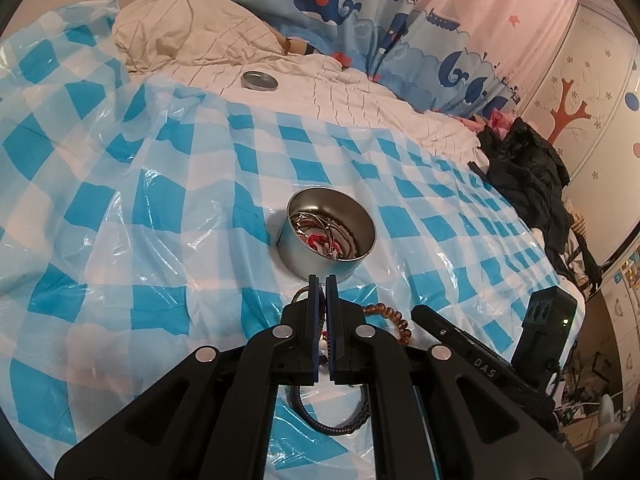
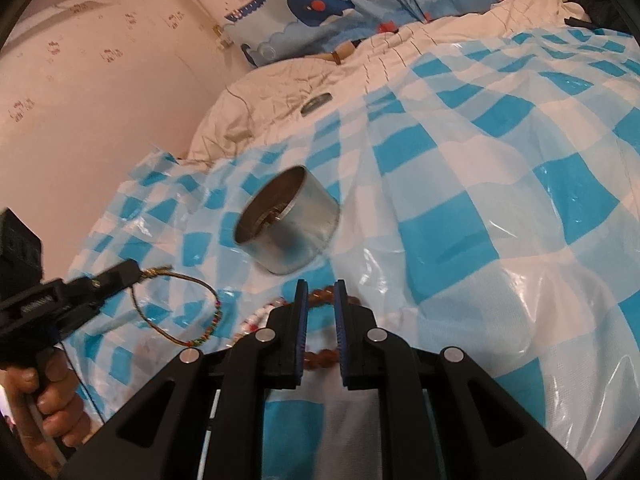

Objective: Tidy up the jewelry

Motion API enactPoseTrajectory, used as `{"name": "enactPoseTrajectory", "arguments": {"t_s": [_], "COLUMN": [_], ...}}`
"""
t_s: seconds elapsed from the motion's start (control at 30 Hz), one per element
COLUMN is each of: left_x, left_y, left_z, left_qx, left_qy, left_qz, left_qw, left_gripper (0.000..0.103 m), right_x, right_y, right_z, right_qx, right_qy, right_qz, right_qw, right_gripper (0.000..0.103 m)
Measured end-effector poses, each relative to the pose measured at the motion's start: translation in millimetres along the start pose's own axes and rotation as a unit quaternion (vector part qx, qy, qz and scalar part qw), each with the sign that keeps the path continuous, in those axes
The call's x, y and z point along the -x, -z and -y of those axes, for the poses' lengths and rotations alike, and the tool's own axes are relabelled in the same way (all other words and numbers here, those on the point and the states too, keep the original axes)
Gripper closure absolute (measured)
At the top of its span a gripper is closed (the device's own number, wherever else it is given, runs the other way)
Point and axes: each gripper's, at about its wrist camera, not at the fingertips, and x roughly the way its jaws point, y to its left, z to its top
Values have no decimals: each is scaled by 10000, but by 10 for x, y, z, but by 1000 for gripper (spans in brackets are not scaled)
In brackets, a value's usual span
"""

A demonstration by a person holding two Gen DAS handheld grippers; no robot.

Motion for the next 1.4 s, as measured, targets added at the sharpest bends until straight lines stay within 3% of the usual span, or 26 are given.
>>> {"name": "enactPoseTrajectory", "arguments": {"t_s": [0.17,0.4,0.43,0.5,0.57,0.67,0.73,0.77,0.97,1.13,1.23,1.3,1.37,1.4], "left_x": [-15,-114,-87,-30,31,128,161,169,-103,-433,-513,-565,-677,-733], "left_y": [-11,29,21,4,-19,-92,-181,-246,-602,-568,-387,-244,-107,-46], "left_z": [-27,17,13,35,59,149,235,284,332,272,330,291,238,219], "left_qx": [94,10,22,16,1,-134,-216,-231,40,239,-294,-443,-473,-503], "left_qy": [154,92,145,244,383,665,844,931,1348,814,190,36,-83,-164], "left_qz": [-8,-136,-71,48,185,449,642,724,969,392,-237,-561,-876,-1001], "left_qw": [9998,9999,9999,9997,9991,9967,9941,9928,9861,9956,9991,9974,9950,9936], "left_gripper": [101,101,101,101,101,101,101,101,100,100,97,75,64,63], "right_x": [91,40,21,-64,-177,-299,-313,-299,-92,78,147,171,181,184], "right_y": [-54,-49,-50,-7,46,105,112,111,5,-132,-217,-246,-256,-257], "right_z": [-76,-115,-112,-103,-101,-89,-93,-80,-101,-139,-50,11,22,12], "right_qx": [-38,275,310,456,606,790,869,840,604,532,253,23,-55,-45], "right_qy": [-228,301,430,722,946,1193,1199,1133,585,306,127,-39,-103,-108], "right_qz": [94,-143,-201,-390,-619,-775,-803,-784,-404,-10,72,81,83,84], "right_qw": [9997,9991,9984,9956,9917,9867,9857,9869,9956,9981,9996,10000,9999,9999], "right_gripper": [89,83,81,61,61,65,86,91,91,91,91,91,91,91]}}
